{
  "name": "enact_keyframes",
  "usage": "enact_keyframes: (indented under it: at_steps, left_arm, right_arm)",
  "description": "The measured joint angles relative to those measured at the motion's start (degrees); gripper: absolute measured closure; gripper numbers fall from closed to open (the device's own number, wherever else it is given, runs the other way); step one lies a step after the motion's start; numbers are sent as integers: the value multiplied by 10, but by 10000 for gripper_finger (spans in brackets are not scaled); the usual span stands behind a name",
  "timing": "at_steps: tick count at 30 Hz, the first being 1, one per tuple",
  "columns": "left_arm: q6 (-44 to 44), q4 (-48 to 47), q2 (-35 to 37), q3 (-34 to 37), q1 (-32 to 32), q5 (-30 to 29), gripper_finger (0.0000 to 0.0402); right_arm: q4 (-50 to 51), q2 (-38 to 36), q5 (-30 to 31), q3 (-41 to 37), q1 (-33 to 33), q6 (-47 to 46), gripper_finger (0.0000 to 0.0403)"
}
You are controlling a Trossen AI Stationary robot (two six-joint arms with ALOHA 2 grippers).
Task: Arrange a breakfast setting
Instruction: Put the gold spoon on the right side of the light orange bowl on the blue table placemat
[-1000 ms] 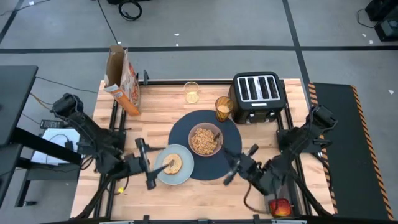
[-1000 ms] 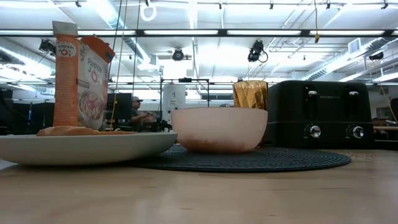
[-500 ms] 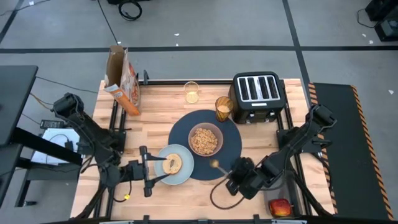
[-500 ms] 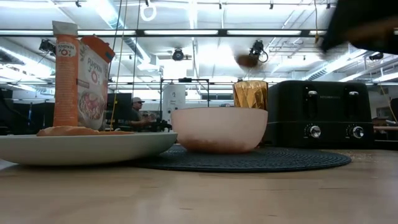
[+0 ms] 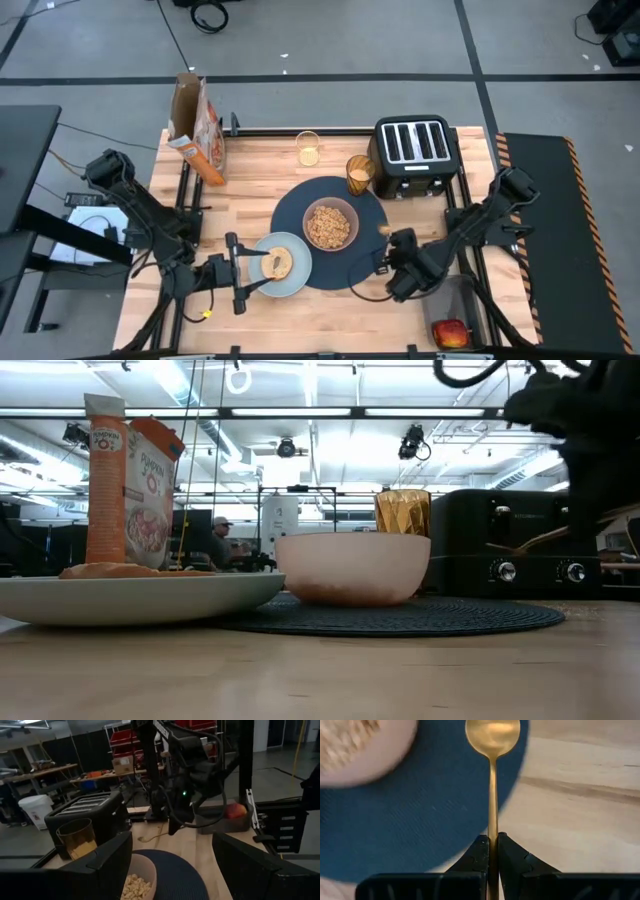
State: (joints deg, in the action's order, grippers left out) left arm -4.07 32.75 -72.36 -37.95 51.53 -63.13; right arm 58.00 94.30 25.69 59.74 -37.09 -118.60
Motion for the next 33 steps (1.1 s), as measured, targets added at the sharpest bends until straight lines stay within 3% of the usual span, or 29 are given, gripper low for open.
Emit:
enact_keyframes:
  at_steps: [5,10,18,26,33]
  left_arm:
    - [2,-8,0,0,0,0,120]
    - [5,-22,0,0,0,0,120]
    - [38,-60,0,0,1,0,120]
    - [37,-61,0,0,-8,-1,120]
    - [19,-61,0,0,-7,0,120]
  right_arm:
    - [-41,28,64,-14,19,-64,377]
    - [-102,80,89,-8,52,-71,377]
    - [-52,104,89,-8,84,-71,377]
    - [-124,139,104,-8,121,2,377]
    - [-99,143,102,-8,126,-12,376]
